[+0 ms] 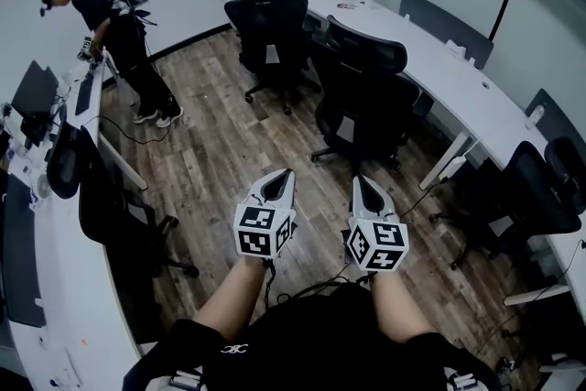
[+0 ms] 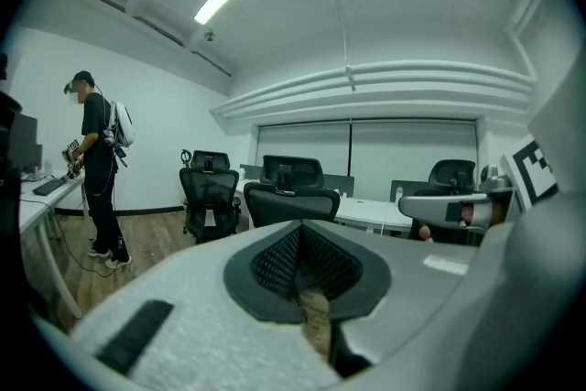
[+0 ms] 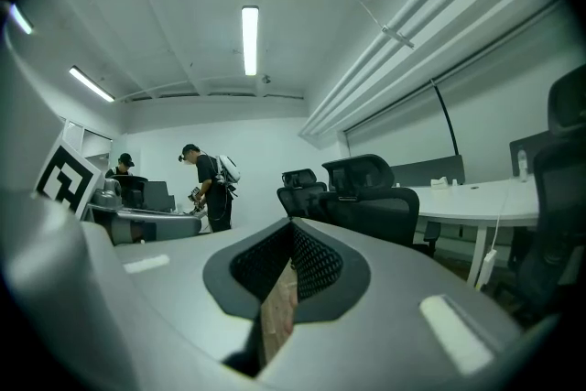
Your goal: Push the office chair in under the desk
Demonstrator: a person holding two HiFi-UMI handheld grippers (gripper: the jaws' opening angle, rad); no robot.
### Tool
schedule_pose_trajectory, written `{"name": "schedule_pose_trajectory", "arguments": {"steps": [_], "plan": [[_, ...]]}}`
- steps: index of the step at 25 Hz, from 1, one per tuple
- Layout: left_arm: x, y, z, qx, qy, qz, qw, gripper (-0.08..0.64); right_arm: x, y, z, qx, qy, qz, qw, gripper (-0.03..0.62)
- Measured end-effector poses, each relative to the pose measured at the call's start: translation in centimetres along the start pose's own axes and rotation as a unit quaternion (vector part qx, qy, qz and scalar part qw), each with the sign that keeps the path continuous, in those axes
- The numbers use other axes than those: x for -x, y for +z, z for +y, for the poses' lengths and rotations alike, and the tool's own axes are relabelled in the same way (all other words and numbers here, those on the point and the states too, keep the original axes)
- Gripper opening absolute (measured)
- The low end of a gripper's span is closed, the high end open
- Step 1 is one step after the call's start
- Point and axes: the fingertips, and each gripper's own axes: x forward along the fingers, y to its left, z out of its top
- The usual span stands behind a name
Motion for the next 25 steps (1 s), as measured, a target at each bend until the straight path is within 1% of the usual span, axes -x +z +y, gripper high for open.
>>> {"name": "schedule_pose_trajectory", "arguments": {"steps": [4, 8, 14, 17, 20, 25], "plan": [[-0.4, -0.4, 1.5, 0.007, -0.008, 0.006, 0.9999, 0.005, -0.9, -0.3, 0.4, 0.005, -0.009, 0.006, 1.000, 0.008], [-1.1, -0.9, 2.8, 0.011, -0.009, 0.012, 0.9998, 0.005, -2.1, -0.2, -0.3, 0.014, -0.021, 0.009, 1.000, 0.008], [-3.3, -1.4, 5.9, 0.009, -0.001, 0.020, 0.9997, 0.005, -5.9, -0.5, -1.3, 0.014, -0.027, 0.007, 1.000, 0.008], [-5.1, -1.2, 7.6, 0.003, 0.007, 0.028, 0.9996, 0.005, -8.5, -0.2, -1.9, 0.014, -0.027, 0.003, 1.000, 0.008], [-7.8, -0.5, 9.4, 0.003, 0.010, 0.025, 0.9996, 0.005, -11.5, 0.6, -3.0, 0.020, -0.029, -0.005, 0.999, 0.008], [-13.2, 0.5, 11.7, 0.007, 0.003, 0.028, 0.9996, 0.005, -16.7, 1.5, -6.0, 0.024, -0.040, -0.002, 0.999, 0.008]]}}
